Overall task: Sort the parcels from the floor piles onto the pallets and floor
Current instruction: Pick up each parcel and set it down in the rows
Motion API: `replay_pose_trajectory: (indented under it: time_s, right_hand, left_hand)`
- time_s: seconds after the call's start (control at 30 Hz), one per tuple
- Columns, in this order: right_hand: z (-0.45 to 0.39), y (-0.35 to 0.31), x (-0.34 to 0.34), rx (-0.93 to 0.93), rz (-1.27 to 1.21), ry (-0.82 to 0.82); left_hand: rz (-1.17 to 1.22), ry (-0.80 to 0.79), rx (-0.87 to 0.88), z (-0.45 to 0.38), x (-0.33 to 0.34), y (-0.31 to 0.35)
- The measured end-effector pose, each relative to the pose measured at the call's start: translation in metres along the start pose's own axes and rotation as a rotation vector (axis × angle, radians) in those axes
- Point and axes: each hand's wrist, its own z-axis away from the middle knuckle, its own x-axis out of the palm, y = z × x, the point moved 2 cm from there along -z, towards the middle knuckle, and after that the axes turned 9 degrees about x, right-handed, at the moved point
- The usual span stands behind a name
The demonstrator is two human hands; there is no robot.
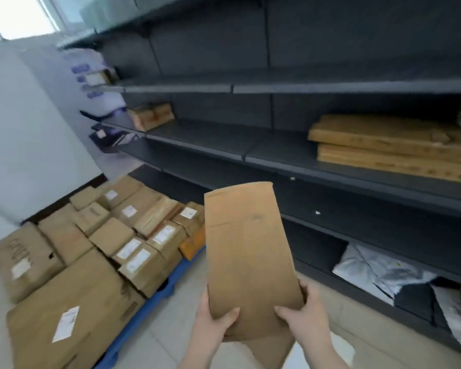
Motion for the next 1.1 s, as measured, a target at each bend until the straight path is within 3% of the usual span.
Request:
replay_pose_trajectory:
  time_s: [0.3,0.57,0.83,1.1]
  right_hand:
    - [0.042,-0.112,0.177,-0.124,0.127,-0.209]
    - [0.062,-0.147,0.336,-0.298,0.108,-0.335]
    - [0.032,-0.179,0.442,-0.28,0.186,-0.348]
    - [-0.04,-0.254,0.541,-0.303,0.275,-0.441]
  left_hand:
    - [0.02,0.294,0.191,-0.028,-0.191,0.038]
    - [-0.041,0.452,0.203,-0.064,-0.335,0.031]
    - [-0.104,0.516,0.138,-0.125,-0.41,0.026]
    - [-0.131,0.579,0.019,-0.234,-0.468,0.03]
